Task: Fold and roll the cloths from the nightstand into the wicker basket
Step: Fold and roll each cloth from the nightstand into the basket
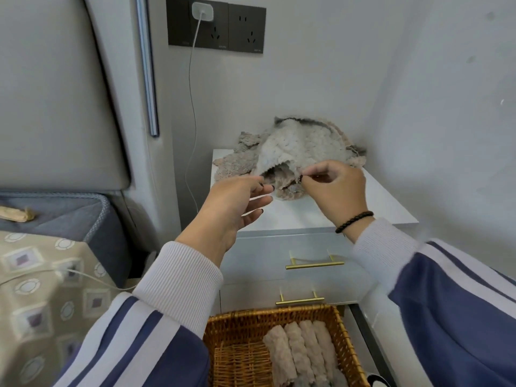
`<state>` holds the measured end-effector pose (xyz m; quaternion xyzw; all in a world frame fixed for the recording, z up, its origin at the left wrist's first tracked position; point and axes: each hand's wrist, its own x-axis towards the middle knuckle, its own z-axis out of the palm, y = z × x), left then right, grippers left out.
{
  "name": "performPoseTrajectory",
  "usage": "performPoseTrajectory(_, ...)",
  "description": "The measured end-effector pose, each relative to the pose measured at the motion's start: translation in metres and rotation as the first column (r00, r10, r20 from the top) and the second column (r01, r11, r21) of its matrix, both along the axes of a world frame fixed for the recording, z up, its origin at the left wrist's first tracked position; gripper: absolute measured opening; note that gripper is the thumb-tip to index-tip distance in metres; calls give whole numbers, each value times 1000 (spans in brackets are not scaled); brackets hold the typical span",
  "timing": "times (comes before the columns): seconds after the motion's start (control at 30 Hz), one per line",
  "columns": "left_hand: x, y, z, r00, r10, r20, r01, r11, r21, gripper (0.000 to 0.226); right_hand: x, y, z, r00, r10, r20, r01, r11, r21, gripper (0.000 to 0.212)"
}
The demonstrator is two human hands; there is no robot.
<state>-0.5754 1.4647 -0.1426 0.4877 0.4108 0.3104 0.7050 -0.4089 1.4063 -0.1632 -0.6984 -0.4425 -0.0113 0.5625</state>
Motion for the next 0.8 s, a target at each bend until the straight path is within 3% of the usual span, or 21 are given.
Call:
performPoseTrajectory(0.1, 7, -7, -6, 995, -43, -87, 50, 996, 80, 40, -9, -35, 14, 997, 58, -45, -55, 995, 83, 23)
performPoseTrajectory(0.17, 14, -14, -16, 981, -101, -167, 135, 970, 204, 78, -17, -51, 24, 981, 149, -121, -135, 984, 114, 27)
performPoseTrajectory(0.23, 22, -20, -29, 962, -131, -241, 215, 904, 369, 111, -26, -61, 35, 949, 245, -197, -223, 967, 125, 32)
performPoseTrajectory(0.3, 32, -23, -42, 949, -87, -304, 242, 818, 522, 120, -32, -70, 41, 927, 296, -228, -279, 955, 104, 34)
performPoseTrajectory(0.37, 42, -24, -49, 926, -40, -376, 296, 695, 655, 93, -36, -78, 41, 918, 326, -225, -325, 945, 42, 33)
performPoseTrajectory(0.43, 46, -26, -50, 890, 44, -454, 371, 510, 776, 36, -34, -87, 41, 917, 331, -221, -342, 940, -12, 31)
performPoseTrajectory(0.47, 47, -26, -50, 884, 68, -462, 391, 434, 812, 25, -29, -93, 43, 923, 321, -213, -334, 942, -26, 31)
performPoseTrajectory(0.53, 45, -26, -50, 888, 107, -447, 381, 376, 845, 38, -17, -103, 47, 939, 279, -202, -289, 957, -22, 29)
performPoseTrajectory(0.6, 43, -25, -51, 888, 130, -442, 369, 372, 852, 29, -4, -113, 52, 947, 218, -237, -224, 974, 1, 20)
performPoseTrajectory(0.67, 42, -27, -51, 881, 114, -459, 367, 446, 816, 21, 10, -121, 55, 941, 154, -301, -152, 988, 29, 18)
performPoseTrajectory(0.8, 35, -34, -41, 837, -66, -543, 478, 573, 666, 19, 40, -128, 52, 905, 7, -425, 12, 999, 42, 23)
